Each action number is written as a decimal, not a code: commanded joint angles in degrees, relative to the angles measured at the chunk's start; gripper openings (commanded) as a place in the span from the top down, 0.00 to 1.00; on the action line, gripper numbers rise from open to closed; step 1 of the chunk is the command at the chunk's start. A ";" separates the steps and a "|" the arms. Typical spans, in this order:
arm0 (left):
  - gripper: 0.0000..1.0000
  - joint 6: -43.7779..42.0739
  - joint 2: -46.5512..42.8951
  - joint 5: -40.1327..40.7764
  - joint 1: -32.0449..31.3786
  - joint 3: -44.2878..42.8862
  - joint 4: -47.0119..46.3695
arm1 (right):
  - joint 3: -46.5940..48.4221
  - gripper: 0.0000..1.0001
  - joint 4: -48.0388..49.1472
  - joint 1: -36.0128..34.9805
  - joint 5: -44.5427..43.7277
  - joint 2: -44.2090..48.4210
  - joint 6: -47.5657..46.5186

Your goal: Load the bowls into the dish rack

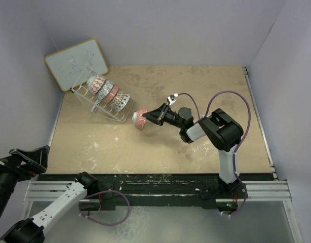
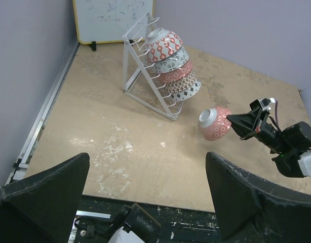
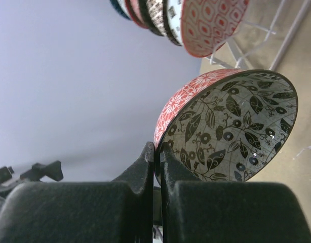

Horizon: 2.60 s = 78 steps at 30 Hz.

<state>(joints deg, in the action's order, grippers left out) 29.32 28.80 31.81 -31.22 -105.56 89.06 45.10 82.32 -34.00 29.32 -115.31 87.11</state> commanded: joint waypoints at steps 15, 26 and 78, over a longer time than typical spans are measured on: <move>0.01 -1.55 1.70 1.20 -0.33 0.11 -0.49 | 9.74 1.00 29.12 2.01 -14.77 -7.95 13.50; 0.01 -1.40 1.46 0.97 -0.33 1.19 -1.01 | 16.48 1.00 29.12 0.40 -15.60 -13.09 16.16; 0.01 -1.22 1.17 0.65 -0.42 4.65 -2.13 | 1.27 1.00 29.12 5.34 -3.53 -17.19 12.43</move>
<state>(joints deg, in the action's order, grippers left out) 28.91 29.30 32.38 -31.27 -101.30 88.84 47.86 93.80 -29.21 23.68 -130.87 103.31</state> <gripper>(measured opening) 0.990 0.023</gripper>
